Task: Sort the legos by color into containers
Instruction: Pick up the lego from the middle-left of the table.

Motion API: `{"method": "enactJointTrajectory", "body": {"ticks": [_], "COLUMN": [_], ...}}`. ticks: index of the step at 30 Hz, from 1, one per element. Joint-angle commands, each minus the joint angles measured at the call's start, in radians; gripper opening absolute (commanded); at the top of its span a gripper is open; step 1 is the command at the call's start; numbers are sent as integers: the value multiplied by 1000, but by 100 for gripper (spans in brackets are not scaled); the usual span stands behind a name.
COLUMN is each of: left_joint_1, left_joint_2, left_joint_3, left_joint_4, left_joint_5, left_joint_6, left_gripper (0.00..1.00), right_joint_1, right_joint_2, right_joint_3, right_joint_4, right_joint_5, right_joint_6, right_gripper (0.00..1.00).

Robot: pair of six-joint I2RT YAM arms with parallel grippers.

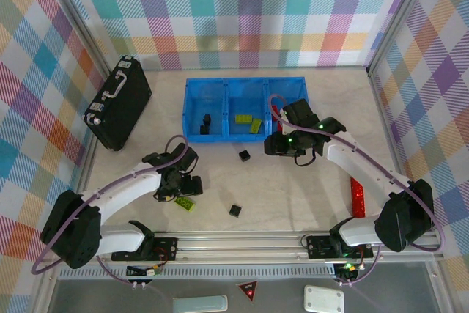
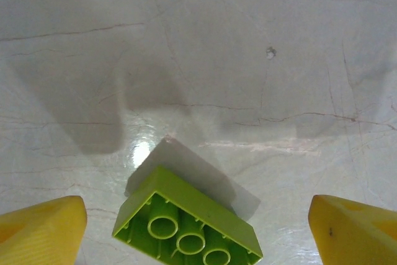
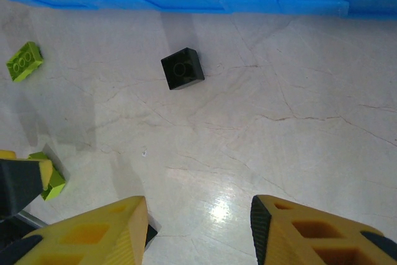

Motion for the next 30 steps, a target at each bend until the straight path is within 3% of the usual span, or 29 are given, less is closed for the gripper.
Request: {"method": "enactJointTrajectory", "body": {"ticks": [1, 8, 15, 22, 30], "left_joint_1": [-11, -29, -105, -205, -229], "left_joint_2": [35, 53, 84, 142, 164], "left_joint_3": [-15, -19, -12, 23, 72], "left_joint_4": [29, 37, 8, -48, -74], "left_joint_5": [52, 104, 128, 74, 16], "left_joint_6": [38, 40, 12, -19, -39], "left_gripper": [97, 100, 99, 92, 81], "right_joint_1": [6, 5, 4, 5, 5], "right_joint_2": [1, -11, -11, -3, -7], "right_joint_3": [-3, -5, -6, -11, -15], "right_joint_4": [4, -4, -1, -7, -7], "right_joint_5": [-21, -19, -25, -28, -28], "right_joint_6": [-11, -15, -19, -23, -20], "right_gripper": [49, 50, 50, 50, 51]}}
